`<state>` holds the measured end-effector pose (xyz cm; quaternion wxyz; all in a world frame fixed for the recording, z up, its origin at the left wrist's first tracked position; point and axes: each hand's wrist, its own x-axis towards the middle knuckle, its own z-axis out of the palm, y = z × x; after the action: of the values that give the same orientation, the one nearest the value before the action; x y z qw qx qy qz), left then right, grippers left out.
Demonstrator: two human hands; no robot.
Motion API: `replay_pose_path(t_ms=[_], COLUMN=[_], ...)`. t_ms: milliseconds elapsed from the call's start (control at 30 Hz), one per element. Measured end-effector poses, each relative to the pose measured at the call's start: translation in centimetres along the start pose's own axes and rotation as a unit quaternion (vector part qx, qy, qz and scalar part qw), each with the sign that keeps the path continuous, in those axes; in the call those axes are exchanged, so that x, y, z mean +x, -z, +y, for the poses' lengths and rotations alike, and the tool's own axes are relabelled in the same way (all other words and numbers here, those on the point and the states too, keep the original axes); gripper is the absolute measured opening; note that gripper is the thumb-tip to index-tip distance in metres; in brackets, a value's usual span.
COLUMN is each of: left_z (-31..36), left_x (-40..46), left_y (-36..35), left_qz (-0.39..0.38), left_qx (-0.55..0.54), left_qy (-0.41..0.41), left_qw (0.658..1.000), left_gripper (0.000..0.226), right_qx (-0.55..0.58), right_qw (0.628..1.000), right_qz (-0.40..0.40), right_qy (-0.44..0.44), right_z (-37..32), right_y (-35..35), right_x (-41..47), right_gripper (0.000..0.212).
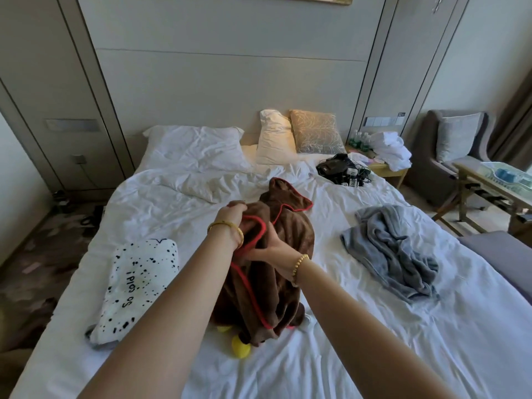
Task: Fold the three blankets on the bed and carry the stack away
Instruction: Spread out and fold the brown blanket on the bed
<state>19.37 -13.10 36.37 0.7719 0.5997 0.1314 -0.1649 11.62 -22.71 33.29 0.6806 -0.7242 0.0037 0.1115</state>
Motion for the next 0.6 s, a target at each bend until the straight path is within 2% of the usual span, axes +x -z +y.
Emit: replay_pose_path(t_ms=[67, 133, 200, 267, 367, 467, 533, 600], left_z=[0.8, 1.6, 2.0, 2.0, 0.9, 0.4, 0.3, -0.2], left_x=[-0.9, -0.9, -0.6, -0.8, -1.3, -1.5, -1.0, 0.0], left_y=[-0.8, -0.6, 0.3, 1.1, 1.1, 1.2, 1.7, 2.5], left_qz=[-0.039, -0.042, -0.035, -0.065, -0.133, -0.185, -0.173, -0.124], left_qx=[-0.021, 0.031, 0.120, 0.121, 0.060, 0.065, 0.104, 0.193], left_qy=[-0.006, -0.028, -0.036, -0.026, -0.006, -0.011, -0.024, -0.060], left_qw=[0.999, 0.998, 0.991, 0.990, 0.989, 0.981, 0.979, 0.971], left_gripper=[0.025, 0.035, 0.041, 0.037, 0.032, 0.023, 0.023, 0.020], right_qx=[0.094, 0.122, 0.125, 0.052, -0.116, -0.175, -0.174, -0.149], right_qw=[0.995, 0.992, 0.992, 0.998, 0.987, 0.953, 0.941, 0.949], right_qz=[0.035, 0.011, -0.015, -0.003, 0.109, 0.248, 0.291, 0.276], right_qy=[0.020, 0.011, -0.004, -0.021, -0.038, -0.013, 0.009, 0.020], right_z=[-0.8, -1.9, -2.6, -3.2, -3.0, -2.3, -2.2, -2.5], right_y=[-0.4, -0.2, 0.3, 0.2, -0.4, -0.7, -0.2, 0.4], right_x=[0.4, 0.6, 0.8, 0.9, 2.0, 2.8, 3.0, 2.9], right_gripper=[0.082, 0.076, 0.078, 0.084, 0.070, 0.037, 0.034, 0.036])
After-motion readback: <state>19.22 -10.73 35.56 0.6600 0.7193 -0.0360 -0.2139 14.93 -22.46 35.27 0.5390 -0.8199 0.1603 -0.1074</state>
